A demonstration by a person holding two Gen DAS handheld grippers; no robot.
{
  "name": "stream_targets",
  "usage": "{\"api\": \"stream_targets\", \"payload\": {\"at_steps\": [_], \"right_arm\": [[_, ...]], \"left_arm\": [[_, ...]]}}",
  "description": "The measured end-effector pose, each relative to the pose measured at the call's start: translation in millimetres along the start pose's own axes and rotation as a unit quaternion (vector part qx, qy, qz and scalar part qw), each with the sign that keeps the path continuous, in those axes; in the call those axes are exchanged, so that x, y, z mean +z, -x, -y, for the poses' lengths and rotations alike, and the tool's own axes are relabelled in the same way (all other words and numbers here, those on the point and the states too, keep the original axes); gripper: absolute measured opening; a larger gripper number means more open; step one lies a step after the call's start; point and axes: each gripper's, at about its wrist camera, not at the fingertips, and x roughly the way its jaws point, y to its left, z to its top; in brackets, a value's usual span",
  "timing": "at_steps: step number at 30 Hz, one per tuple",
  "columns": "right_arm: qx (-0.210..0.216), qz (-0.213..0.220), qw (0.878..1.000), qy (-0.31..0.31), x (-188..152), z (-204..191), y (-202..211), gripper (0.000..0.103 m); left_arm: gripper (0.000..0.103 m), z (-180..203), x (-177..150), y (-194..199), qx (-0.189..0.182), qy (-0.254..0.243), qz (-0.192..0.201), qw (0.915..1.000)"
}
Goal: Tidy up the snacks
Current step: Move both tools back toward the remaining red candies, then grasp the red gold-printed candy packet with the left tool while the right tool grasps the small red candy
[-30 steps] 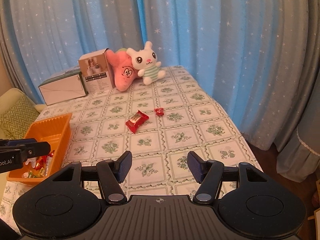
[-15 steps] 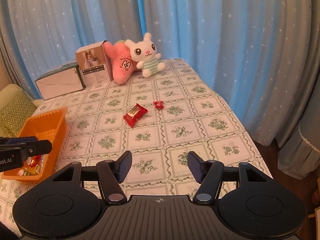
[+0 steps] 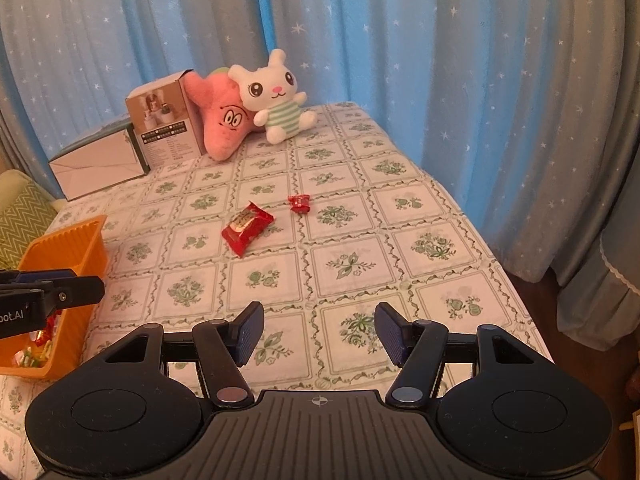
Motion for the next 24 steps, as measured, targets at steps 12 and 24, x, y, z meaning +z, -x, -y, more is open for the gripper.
{"api": "stream_targets", "payload": {"at_steps": [12, 24], "right_arm": [[0.007, -0.006, 1.0, -0.002, 23.6, 17.7, -59.8, 0.061], [0.027, -0.001, 1.0, -0.004, 53.9, 24.5, -118.2, 0.061]], "left_arm": [[0.033, -5.2, 29.2, -72.1, -0.015, -0.017, -0.009, 0.9997], [0.033, 1.2, 58.8, -158.4, -0.034, -0.067, -0.034, 0.9966]]}}
